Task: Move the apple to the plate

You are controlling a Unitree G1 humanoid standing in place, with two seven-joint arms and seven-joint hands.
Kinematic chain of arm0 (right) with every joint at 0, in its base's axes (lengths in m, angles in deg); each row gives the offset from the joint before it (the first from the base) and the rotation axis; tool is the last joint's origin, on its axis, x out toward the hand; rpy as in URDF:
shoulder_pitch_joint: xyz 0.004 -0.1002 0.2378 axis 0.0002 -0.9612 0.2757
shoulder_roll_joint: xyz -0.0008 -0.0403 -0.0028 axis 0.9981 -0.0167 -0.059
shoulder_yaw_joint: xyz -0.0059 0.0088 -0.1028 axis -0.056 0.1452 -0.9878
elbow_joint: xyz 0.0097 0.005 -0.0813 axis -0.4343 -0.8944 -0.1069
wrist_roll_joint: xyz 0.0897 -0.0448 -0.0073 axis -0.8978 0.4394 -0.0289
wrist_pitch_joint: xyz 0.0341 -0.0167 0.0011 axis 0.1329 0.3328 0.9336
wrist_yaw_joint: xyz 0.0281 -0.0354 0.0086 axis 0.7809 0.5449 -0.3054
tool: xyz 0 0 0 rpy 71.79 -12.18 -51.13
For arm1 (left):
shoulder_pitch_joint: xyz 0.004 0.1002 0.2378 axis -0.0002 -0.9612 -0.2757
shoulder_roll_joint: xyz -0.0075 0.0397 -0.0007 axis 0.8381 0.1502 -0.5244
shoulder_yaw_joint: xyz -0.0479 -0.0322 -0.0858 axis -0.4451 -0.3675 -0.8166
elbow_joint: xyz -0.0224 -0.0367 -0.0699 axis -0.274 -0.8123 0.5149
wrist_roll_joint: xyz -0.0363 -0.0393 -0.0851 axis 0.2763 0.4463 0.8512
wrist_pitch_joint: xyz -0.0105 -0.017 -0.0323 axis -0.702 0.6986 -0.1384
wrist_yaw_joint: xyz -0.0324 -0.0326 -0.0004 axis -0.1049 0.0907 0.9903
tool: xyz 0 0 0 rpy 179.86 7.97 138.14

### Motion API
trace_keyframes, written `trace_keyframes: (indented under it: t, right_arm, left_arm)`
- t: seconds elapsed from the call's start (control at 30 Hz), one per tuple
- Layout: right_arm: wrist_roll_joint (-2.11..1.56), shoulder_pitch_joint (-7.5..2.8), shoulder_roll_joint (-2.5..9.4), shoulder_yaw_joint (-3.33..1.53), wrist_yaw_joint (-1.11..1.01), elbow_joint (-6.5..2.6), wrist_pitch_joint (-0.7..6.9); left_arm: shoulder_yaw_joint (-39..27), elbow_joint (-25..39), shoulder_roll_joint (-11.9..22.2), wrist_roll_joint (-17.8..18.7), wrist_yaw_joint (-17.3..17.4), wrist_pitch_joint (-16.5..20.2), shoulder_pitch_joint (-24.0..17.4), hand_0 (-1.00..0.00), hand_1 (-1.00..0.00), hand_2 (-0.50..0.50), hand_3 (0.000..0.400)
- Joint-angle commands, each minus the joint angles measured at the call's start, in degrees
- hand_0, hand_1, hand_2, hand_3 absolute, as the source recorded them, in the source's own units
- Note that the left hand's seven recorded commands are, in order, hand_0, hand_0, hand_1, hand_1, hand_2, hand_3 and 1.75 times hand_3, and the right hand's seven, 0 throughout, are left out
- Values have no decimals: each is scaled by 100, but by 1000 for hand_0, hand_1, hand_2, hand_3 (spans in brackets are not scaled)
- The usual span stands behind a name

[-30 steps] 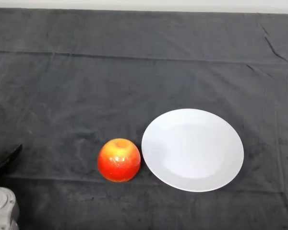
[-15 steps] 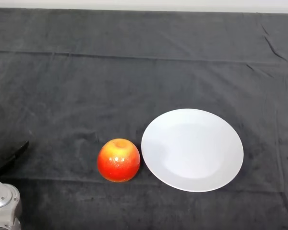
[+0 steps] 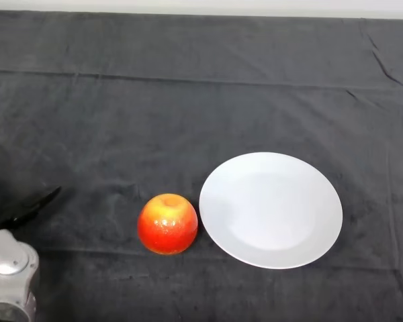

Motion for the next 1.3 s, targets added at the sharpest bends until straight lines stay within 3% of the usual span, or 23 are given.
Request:
trace_keyframes:
  t: [0.03, 0.3, 0.53, 1.3]
  right_arm:
    - [-20, -40, -209, 115, -106, -144, -11]
    - [-19, -44, -203, 114, -99, -131, -12]
    - [-19, -49, -194, 112, -90, -113, -13]
    - [-21, -81, -146, 103, -36, -7, -19]
  left_arm:
    - [128, 341, 284, -134, 114, 34, 46, 0, 0, 0, 0]
    - [397, 1101, 313, -351, 254, 359, -196, 0, 0, 0, 0]
    - [698, 2062, 279, -581, 346, 963, -470, 0, 0, 0, 0]
    - [1487, 6767, 488, -839, 1413, 4155, -1860, 0, 0, 0, 0]
